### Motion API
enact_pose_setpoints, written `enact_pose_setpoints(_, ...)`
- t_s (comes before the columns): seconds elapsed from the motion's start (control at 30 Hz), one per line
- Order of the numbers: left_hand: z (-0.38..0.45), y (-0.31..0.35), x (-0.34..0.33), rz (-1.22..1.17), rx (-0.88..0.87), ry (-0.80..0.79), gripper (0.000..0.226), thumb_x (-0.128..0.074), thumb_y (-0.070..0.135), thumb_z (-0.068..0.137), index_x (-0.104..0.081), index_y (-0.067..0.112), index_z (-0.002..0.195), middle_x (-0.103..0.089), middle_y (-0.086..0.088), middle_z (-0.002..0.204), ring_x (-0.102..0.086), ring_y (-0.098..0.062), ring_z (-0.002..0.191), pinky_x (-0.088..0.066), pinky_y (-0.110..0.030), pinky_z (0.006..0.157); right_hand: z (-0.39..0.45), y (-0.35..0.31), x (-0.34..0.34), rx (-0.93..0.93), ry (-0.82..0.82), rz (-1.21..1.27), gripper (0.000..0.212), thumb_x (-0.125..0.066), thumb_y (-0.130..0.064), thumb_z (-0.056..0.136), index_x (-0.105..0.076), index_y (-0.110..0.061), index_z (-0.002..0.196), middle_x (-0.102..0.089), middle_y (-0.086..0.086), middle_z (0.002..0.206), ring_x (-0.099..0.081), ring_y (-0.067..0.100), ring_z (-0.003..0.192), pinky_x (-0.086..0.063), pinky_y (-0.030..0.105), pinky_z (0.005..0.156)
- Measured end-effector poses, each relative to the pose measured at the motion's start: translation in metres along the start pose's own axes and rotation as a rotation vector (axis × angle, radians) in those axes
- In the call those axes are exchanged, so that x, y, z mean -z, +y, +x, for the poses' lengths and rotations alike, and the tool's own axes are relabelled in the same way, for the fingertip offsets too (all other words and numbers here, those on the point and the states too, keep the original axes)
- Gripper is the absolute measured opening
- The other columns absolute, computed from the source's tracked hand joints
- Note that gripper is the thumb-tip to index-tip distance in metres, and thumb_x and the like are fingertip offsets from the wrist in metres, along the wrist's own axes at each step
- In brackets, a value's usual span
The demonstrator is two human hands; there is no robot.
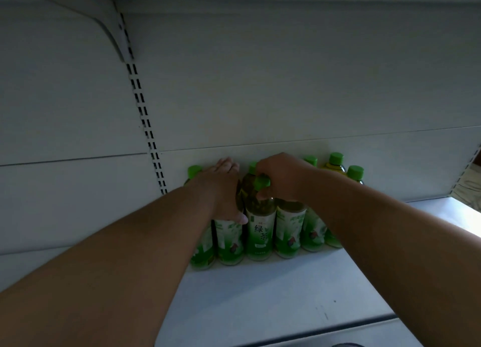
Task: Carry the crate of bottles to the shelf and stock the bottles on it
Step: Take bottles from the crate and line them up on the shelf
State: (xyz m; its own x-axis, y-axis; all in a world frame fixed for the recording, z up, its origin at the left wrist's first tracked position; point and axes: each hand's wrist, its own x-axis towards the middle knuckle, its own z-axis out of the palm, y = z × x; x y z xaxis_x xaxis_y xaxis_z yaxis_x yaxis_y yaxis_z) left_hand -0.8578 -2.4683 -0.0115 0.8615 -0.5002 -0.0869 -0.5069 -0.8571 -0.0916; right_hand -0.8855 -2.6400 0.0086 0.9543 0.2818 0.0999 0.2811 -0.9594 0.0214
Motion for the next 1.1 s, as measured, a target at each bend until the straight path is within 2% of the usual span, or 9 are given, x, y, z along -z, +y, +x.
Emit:
enact_pose_setpoints(0.13, -0.006, -0.008, 0.012, -0.077, -0.012, -0.013, 0.137, -0.081, 0.059, 0.068, 0.012, 0.011, 0.156, 0.018, -0.005, 0.164, 0.009, -0.019, 0.151, -0.005, -0.035, 0.122, 0.006, -0.010, 0.011, -0.011, -0.008, -0.060, 0.058, -0.072, -0.054, 0.081, -0.058, -0.018, 0.124, -0.062, 0.002, 0.111, -0.059, 0.024, 0.104, -0.045, 0.033, 0.078)
enact_pose_setpoints(0.23, -0.011, -0.029, 0.023, -0.016, 0.026, -0.017, 0.142, -0.083, 0.062, 0.061, 0.008, 0.011, 0.157, 0.014, -0.005, 0.165, 0.004, -0.021, 0.152, -0.012, -0.039, 0.123, 0.012, -0.024, 0.016, 0.030, 0.036, 0.005, 0.062, -0.067, -0.058, 0.083, -0.054, -0.021, 0.131, -0.063, 0.002, 0.120, -0.058, 0.025, 0.112, -0.047, 0.036, 0.088)
enact_pose_setpoints(0.33, -0.015, -0.045, 0.016, 0.081, 0.088, -0.071, 0.143, -0.080, 0.068, 0.061, 0.009, 0.008, 0.156, 0.014, -0.010, 0.164, 0.008, -0.025, 0.152, -0.013, -0.043, 0.123, 0.020, -0.042, 0.010, 0.100, 0.016, 0.052, 0.054, -0.066, -0.058, 0.085, -0.059, -0.023, 0.125, -0.064, -0.001, 0.112, -0.059, 0.023, 0.106, -0.044, 0.033, 0.080)
enact_pose_setpoints(0.47, -0.012, -0.051, -0.006, 0.104, 0.033, -0.101, 0.133, -0.070, 0.076, 0.065, 0.001, 0.014, 0.158, 0.018, -0.015, 0.163, 0.022, -0.030, 0.148, -0.003, -0.046, 0.123, 0.028, -0.055, -0.001, 0.119, -0.051, 0.025, 0.053, -0.067, -0.059, 0.082, -0.059, -0.033, 0.127, -0.064, -0.004, 0.110, -0.058, 0.021, 0.103, -0.045, 0.034, 0.082)
enact_pose_setpoints(0.63, -0.014, -0.049, -0.003, 0.018, 0.029, -0.094, 0.136, -0.075, 0.069, 0.068, 0.010, 0.010, 0.156, 0.021, -0.013, 0.162, 0.023, -0.028, 0.148, 0.003, -0.040, 0.121, 0.032, -0.057, 0.003, 0.118, -0.079, 0.030, 0.049, -0.074, -0.049, 0.082, -0.064, -0.017, 0.118, -0.052, -0.002, 0.093, -0.052, 0.020, 0.090, -0.036, 0.030, 0.074)
enact_pose_setpoints(0.77, -0.016, -0.048, -0.005, 0.033, 0.007, -0.080, 0.131, -0.073, 0.067, 0.071, 0.008, 0.009, 0.156, 0.019, -0.014, 0.163, 0.023, -0.029, 0.148, 0.004, -0.039, 0.120, 0.034, -0.058, 0.003, 0.098, -0.111, 0.011, 0.049, -0.075, -0.048, 0.081, -0.065, -0.014, 0.115, -0.058, 0.002, 0.097, -0.059, 0.025, 0.097, -0.040, 0.031, 0.074)
enact_pose_setpoints(0.9, -0.014, -0.053, -0.005, -0.024, -0.053, -0.033, 0.120, -0.075, 0.064, 0.072, -0.006, 0.017, 0.158, 0.017, -0.015, 0.163, 0.022, -0.030, 0.148, 0.006, -0.040, 0.119, 0.035, -0.068, 0.006, 0.102, -0.126, -0.008, 0.051, -0.074, -0.046, 0.083, -0.064, -0.016, 0.122, -0.063, 0.003, 0.109, -0.060, 0.024, 0.104, -0.046, 0.032, 0.083)
enact_pose_setpoints(1.0, -0.017, -0.062, -0.012, -0.166, -0.023, 0.027, 0.132, -0.081, 0.061, 0.065, 0.000, 0.013, 0.158, 0.018, -0.008, 0.163, 0.020, -0.023, 0.149, 0.002, -0.037, 0.120, 0.035, -0.068, 0.009, 0.061, -0.151, -0.012, 0.057, -0.075, -0.051, 0.080, -0.063, -0.018, 0.125, -0.064, 0.003, 0.114, -0.060, 0.024, 0.107, -0.049, 0.037, 0.089)
enact_pose_setpoints(1.1, -0.028, -0.071, -0.016, -0.347, 0.020, 0.138, 0.140, -0.088, 0.053, 0.060, 0.003, 0.012, 0.158, 0.015, -0.003, 0.164, 0.013, -0.017, 0.150, -0.003, -0.037, 0.123, 0.034, -0.069, 0.014, 0.062, -0.126, 0.055, 0.052, -0.075, -0.052, 0.080, -0.063, -0.020, 0.118, -0.062, -0.001, 0.109, -0.058, 0.021, 0.104, -0.045, 0.034, 0.082)
